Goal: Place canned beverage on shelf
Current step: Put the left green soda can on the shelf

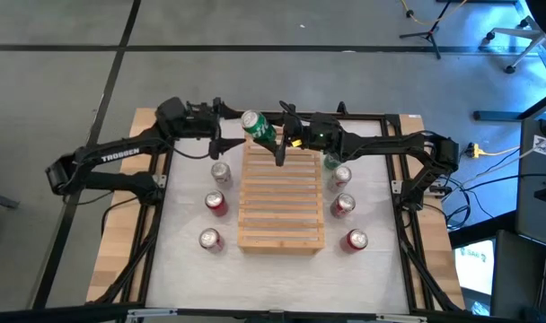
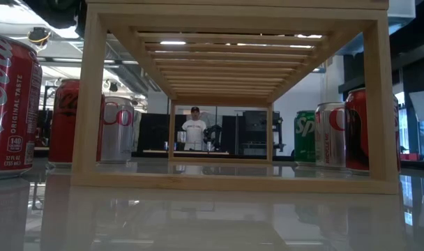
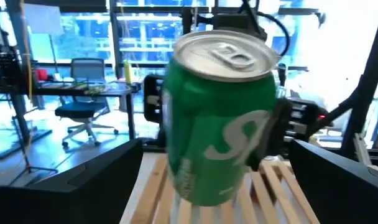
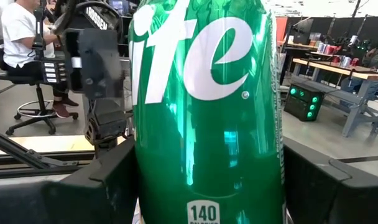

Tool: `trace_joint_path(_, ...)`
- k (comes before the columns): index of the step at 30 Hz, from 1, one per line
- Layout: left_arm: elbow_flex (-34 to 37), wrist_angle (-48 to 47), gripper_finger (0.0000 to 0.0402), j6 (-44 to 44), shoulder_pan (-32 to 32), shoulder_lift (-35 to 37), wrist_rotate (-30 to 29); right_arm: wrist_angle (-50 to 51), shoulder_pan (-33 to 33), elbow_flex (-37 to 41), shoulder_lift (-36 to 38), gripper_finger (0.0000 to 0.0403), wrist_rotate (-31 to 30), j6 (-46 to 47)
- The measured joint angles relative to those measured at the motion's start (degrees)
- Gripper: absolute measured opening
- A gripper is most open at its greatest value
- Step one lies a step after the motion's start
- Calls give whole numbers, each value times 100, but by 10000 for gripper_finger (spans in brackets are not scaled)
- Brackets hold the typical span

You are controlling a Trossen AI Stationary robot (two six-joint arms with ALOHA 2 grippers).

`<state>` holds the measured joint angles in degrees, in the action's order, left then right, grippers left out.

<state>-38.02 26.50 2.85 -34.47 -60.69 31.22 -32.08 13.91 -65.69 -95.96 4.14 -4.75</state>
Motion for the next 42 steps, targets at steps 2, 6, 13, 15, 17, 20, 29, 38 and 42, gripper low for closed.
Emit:
trace_joint_path(2, 4, -10, 394, 0, 102, -4, 0, -7, 0, 0, 0, 293, 27, 0)
trace_joint_path(6, 4, 127, 394, 0, 343, -4, -309, -87, -3, 0, 0, 293, 194, 0)
trace_joint_path(13, 4, 340, 394, -190, 788, -4, -1169, -102, -6, 0, -9, 293, 364, 0)
trace_joint_path(15, 4, 446, 394, -192, 888, -4, -1315, -105, -6, 0, -17, 293, 427, 0)
trace_joint_path(17, 4, 523, 394, -195, 962, -4, -1452, -90, -6, 0, -30, 293, 448, 0)
trace_joint_path(20, 4, 544, 394, -195, 1046, -24, -1583, -146, -6, 0, -47, 293, 465, 0)
trace_joint_path(29, 4, 1356, 394, -197, 1283, -683, -1565, -242, -6, 0, -52, 293, 756, 0)
trace_joint_path(38, 4, 1663, 394, -164, 1315, -872, -1978, -238, -6, 0, -52, 293, 752, 0)
trace_joint_path(42, 4, 1696, 394, -162, 1319, -868, -1976, -236, -6, 0, -52, 293, 638, 0)
